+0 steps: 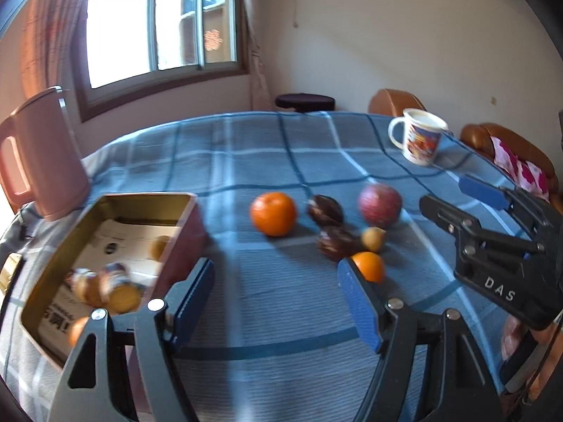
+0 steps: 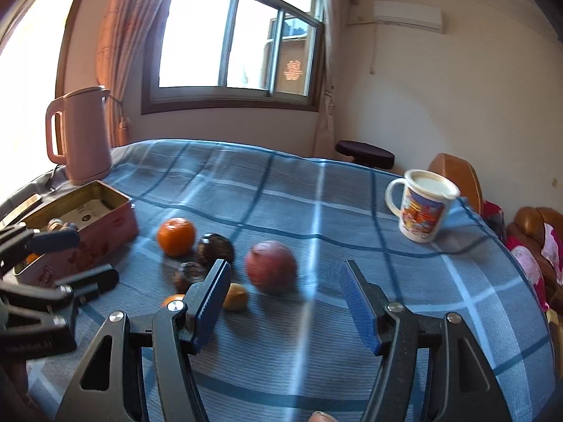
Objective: Organize fruits
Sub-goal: 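Grasp another orange with the left tool while the right tool moves to the purple fruit, then grasp the large purple round fruit with the right tool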
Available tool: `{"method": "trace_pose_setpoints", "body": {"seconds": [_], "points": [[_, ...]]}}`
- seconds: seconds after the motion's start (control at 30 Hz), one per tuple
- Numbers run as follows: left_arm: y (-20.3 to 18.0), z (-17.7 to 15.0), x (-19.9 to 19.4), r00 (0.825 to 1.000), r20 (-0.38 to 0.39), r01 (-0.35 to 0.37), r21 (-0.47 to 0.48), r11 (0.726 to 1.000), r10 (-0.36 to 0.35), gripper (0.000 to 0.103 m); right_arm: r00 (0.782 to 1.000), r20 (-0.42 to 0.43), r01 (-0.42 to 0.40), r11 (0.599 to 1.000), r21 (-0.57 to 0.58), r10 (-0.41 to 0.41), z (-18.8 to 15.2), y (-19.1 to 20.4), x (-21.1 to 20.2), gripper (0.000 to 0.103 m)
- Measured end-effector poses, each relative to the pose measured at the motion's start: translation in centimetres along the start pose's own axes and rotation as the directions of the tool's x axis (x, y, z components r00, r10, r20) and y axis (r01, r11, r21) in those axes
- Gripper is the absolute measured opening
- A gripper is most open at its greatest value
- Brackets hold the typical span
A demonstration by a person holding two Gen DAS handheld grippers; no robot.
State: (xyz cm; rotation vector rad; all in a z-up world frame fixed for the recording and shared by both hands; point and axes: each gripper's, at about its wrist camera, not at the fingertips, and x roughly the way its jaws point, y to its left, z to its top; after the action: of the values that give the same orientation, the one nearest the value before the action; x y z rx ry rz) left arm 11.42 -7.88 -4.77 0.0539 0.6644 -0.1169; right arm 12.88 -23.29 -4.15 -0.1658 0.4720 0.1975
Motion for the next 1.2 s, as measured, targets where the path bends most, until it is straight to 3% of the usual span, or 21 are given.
{"method": "trace_pose_setpoints", "body": {"seconds": [0.27, 0.4, 0.47, 0.63, 0.7, 0.87, 1.1, 1.2], "points": [[-3.8, 0.5, 2.5, 0.991, -0.090, 0.106, 0.034, 0.994, -0.102, 0.074, 1.000, 0.005, 0.001, 0.999, 0.054, -0.001, -0.6, -2.1, -0.4, 0.067], [-4.8, 0.4, 4.1, 0.981, -0.146, 0.136, 0.050, 0.989, -0.127, 0.056, 1.000, 0.008, -0.005, 0.998, 0.064, 0.004, -0.6, -2.5, -0.3, 0.074], [-4.8, 0.2, 5.0, 0.969, -0.195, 0.161, 0.034, 0.986, -0.152, 0.040, 1.000, 0.001, -0.011, 0.997, 0.073, 0.011, -0.6, -2.7, -0.1, 0.074], [-4.0, 0.1, 4.6, 0.964, -0.186, 0.193, 0.008, 0.981, -0.188, 0.039, 1.000, -0.004, -0.014, 0.996, 0.091, 0.014, -0.6, -3.0, 0.0, 0.074], [-3.1, 0.4, 3.9, 0.971, -0.153, 0.183, -0.003, 0.983, -0.181, 0.039, 1.000, -0.009, -0.013, 0.996, 0.084, 0.013, -0.5, -2.9, 0.1, 0.074], [-0.4, 1.9, 2.1, 0.997, -0.030, 0.074, -0.003, 0.997, -0.074, 0.039, 1.000, -0.018, -0.013, 0.997, 0.082, 0.015, 0.5, -2.8, 0.6, 0.074], [2.3, 2.4, 3.5, 1.000, 0.006, -0.003, -0.065, 0.998, 0.004, 0.039, 0.994, -0.088, -0.051, 0.995, 0.083, 0.059, 2.4, -0.9, 3.9, 0.073], [2.4, 2.4, 4.2, 1.000, 0.006, 0.001, -0.075, 0.997, 0.000, 0.039, 0.989, -0.136, -0.043, 0.996, 0.079, 0.053, 2.5, -0.1, 6.0, 0.073]]}}
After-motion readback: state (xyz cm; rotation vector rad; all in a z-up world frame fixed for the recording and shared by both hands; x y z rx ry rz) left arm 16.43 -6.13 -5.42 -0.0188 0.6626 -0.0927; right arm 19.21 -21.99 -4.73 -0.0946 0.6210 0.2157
